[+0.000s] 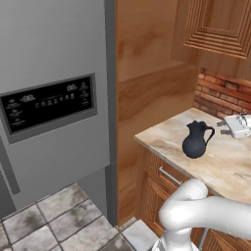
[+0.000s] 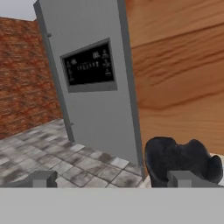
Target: Move the mustard and eggplant from the second highest shelf to the top shelf to make space. Then, place the pitcher from the counter on the cleared second highest shelf.
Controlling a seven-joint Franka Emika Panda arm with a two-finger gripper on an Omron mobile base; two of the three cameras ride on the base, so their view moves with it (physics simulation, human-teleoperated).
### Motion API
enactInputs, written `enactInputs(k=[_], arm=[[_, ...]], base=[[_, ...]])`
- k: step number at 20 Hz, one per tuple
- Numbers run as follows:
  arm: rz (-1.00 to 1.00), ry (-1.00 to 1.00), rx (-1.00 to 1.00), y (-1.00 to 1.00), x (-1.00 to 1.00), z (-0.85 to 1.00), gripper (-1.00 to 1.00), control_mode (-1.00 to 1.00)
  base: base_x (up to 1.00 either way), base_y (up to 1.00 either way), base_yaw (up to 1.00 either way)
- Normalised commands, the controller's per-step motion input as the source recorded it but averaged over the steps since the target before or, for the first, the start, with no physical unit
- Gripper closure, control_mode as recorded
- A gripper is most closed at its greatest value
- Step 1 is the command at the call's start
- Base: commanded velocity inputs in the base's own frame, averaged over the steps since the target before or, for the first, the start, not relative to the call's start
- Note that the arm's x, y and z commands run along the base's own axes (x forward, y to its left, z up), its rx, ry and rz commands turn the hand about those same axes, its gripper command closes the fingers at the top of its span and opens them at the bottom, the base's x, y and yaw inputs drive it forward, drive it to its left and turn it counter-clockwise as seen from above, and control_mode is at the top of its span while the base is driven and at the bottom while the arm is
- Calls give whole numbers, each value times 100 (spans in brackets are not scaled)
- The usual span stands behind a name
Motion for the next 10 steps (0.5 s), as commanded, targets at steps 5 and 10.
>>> enactInputs(k=[5, 10], arm=[[2, 0, -9, 0, 7, -3, -100, -100], [1, 0, -5, 0, 8, 0, -100, -100]], base=[[0, 0, 0], [0, 0, 0]])
